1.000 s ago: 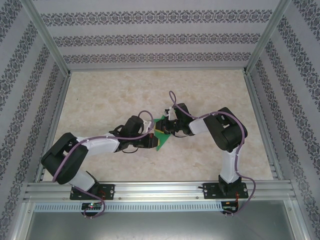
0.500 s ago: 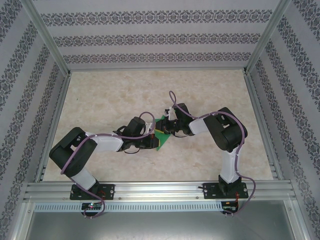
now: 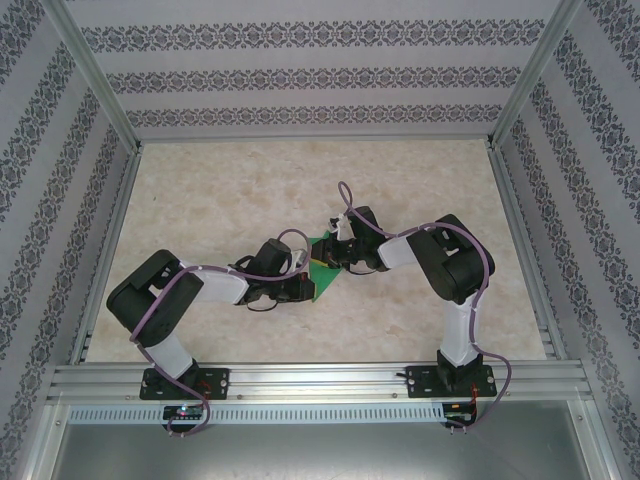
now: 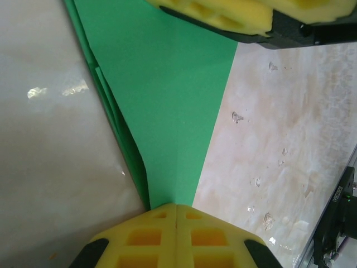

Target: Fold a paper plane with a square sheet of paper (pick it up from the middle)

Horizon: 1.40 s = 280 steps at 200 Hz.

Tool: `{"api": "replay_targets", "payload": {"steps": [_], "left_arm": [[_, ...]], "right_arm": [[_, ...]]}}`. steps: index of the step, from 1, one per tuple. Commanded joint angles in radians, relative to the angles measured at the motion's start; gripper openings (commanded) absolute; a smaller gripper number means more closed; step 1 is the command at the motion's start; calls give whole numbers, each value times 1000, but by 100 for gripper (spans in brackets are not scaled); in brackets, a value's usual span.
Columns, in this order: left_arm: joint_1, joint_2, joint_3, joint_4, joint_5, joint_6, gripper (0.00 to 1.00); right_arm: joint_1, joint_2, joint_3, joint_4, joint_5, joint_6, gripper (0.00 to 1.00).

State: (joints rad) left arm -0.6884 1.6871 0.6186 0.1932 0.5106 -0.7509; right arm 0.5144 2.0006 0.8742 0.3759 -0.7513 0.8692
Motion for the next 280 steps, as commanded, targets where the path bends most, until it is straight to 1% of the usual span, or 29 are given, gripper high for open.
{"api": "replay_targets", "payload": {"steps": [1,36,59,71,93,113,137,158,176,208,242,280], "left_arm": [[-20,16,-40,-104,43,-2,0],[-30,12,-50,-136,82,18,0],[-43,-37,-58,-130,96,37,0],[-43,-88,-60,-132,76,38,0],[-44,-182,-33,-174,-1,48,0],[-35,-205,14,-186,-48,44,0],[-22,-160,67,-124,-77,15,0],[-20,-100,119,-124,-107,24,0],[-19,-54,144,-115,-108,32,0],[-19,-5,131,-110,-129,38,0],[-21,26,76,-104,-137,39,0],[-25,46,22,-133,-167,41,0]], "right_arm": [[-4,89,-49,-154,115,-28,19],[-4,91,-50,-155,116,-29,19],[-2,95,-50,-152,116,-28,19],[-2,95,-50,-151,116,-27,19],[-1,96,-51,-150,115,-27,19],[-1,98,-51,-149,117,-28,19],[1,101,-55,-141,117,-22,19],[3,101,-54,-137,115,-19,19],[3,102,-52,-138,112,-20,19],[2,99,-52,-138,112,-19,19],[1,90,-44,-136,100,-12,19],[-6,33,-10,-152,77,-1,20]]}}
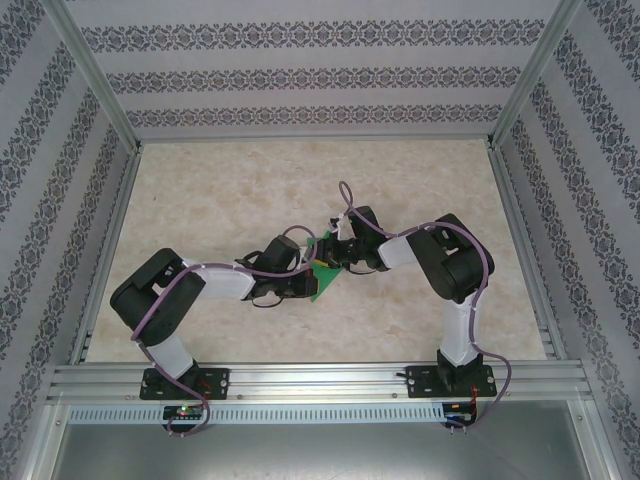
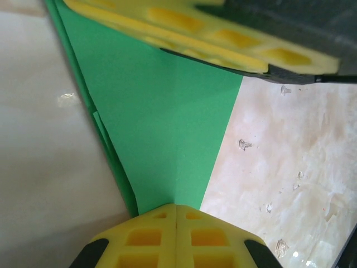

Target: Fold a paper plane with a square sheet of paper (pick it up from the middle)

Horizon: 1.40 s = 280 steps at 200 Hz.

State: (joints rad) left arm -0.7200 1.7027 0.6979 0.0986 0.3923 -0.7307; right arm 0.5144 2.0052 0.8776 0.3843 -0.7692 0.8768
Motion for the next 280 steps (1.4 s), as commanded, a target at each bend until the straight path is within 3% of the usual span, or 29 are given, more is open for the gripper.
{"api": "replay_targets", "payload": {"steps": [1,62,110,174,247,280], "left_arm": [[7,31,-59,-40,-50,21,0],[2,46,-79,-58,-70,28,0],[1,54,-70,-64,-69,36,0],[-1,52,-70,-70,-72,33,0],[-3,49,-67,-82,-74,33,0],[-2,52,-70,-98,-84,41,0]], "right_arm": [[-6,26,-11,-162,93,-9,20],[-42,-184,73,-346,118,-77,20],[-20,-256,-9,-346,104,-88,7],[61,-228,-58,-314,100,-78,2],[78,-125,-51,-296,114,-80,2],[59,-97,-52,-345,199,-96,2]]}}
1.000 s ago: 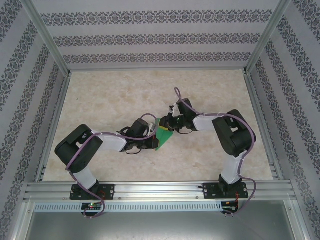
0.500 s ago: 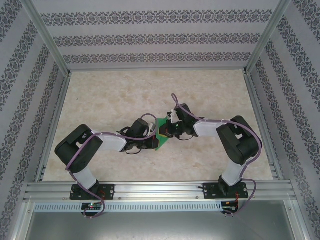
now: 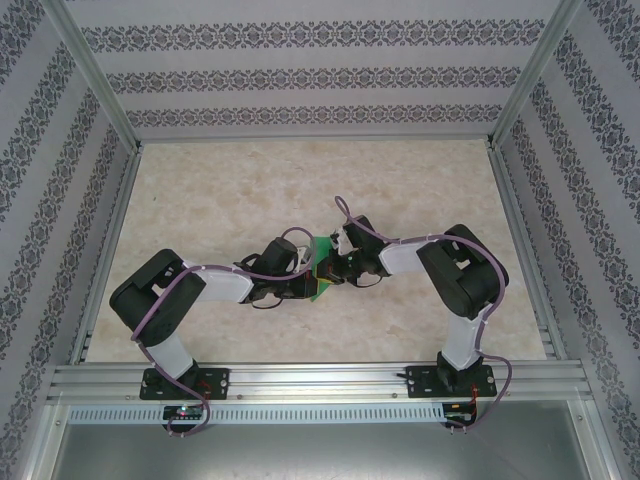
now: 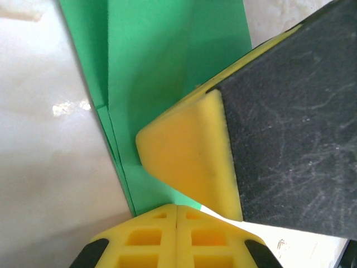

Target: Fold a paper plane with a square sheet of paper (pick it up from the middle)

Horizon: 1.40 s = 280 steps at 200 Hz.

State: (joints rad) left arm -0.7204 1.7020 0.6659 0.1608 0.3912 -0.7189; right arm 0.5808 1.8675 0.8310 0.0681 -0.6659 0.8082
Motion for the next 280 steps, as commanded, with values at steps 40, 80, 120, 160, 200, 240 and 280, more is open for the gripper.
{"api": "replay_targets", "payload": {"steps": [40,80,120,160,200,240,280], "left_arm": [[-4,54,-67,-174,-101,41,0],[-10,59,-80,-195,-116,58,0],[-13,68,-83,-197,-124,64,0],[-13,79,-83,-195,-122,65,0],[-15,81,-79,-207,-122,76,0],[-14,82,-79,-215,-126,80,0],[-15,81,-78,-227,-126,85,0]], "right_arm": [[-51,52,35,-28,112,-28,4],[-95,110,121,-49,90,-49,5],[-121,131,176,-87,77,-70,7],[-137,150,225,-126,71,-91,8],[-156,189,297,-177,68,-122,8],[-190,208,339,-201,63,-135,9],[-218,240,394,-226,52,-146,10]]}}
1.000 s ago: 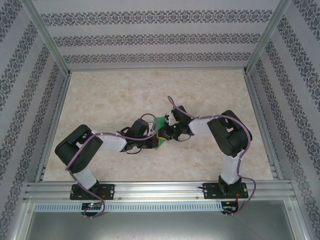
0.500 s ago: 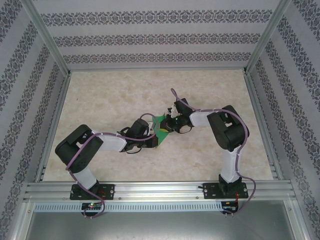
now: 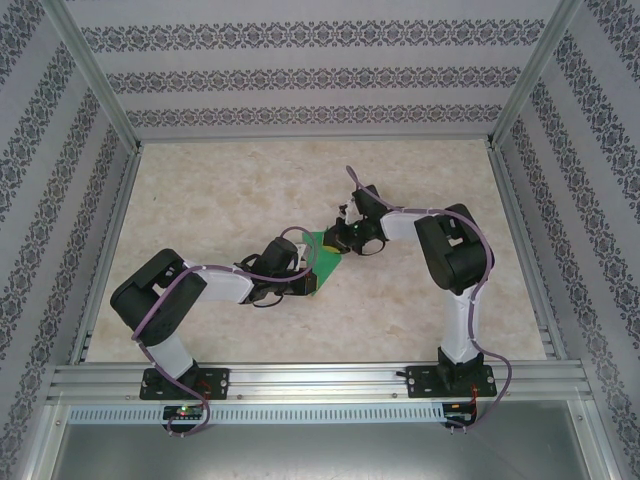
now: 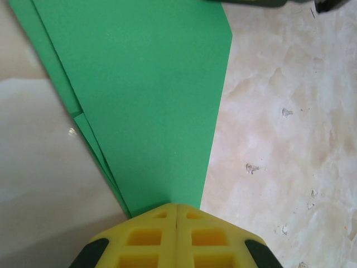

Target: Fold a paper plane with a square sheet of paper (pick it up from the middle)

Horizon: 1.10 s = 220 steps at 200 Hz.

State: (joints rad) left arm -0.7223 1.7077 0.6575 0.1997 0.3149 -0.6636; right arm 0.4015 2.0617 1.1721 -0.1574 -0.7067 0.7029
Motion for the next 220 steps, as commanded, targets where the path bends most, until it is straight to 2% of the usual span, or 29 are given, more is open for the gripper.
{"api": "replay_targets", "payload": {"steps": [1,73,146,180,220], "left_arm": [[-13,75,-69,-267,-50,29,0],[-14,76,-69,-292,-57,48,0],[-19,75,-76,-310,-40,82,0],[-19,50,-72,-333,7,141,0],[-19,-5,-32,-416,45,212,0]], "right_arm": [[-39,47,55,-2,93,-42,10],[-84,114,164,-51,104,-33,10],[-116,102,270,-142,140,-47,12],[-121,-40,206,-126,138,-54,12],[-66,-241,-19,-12,84,-26,13]]}}
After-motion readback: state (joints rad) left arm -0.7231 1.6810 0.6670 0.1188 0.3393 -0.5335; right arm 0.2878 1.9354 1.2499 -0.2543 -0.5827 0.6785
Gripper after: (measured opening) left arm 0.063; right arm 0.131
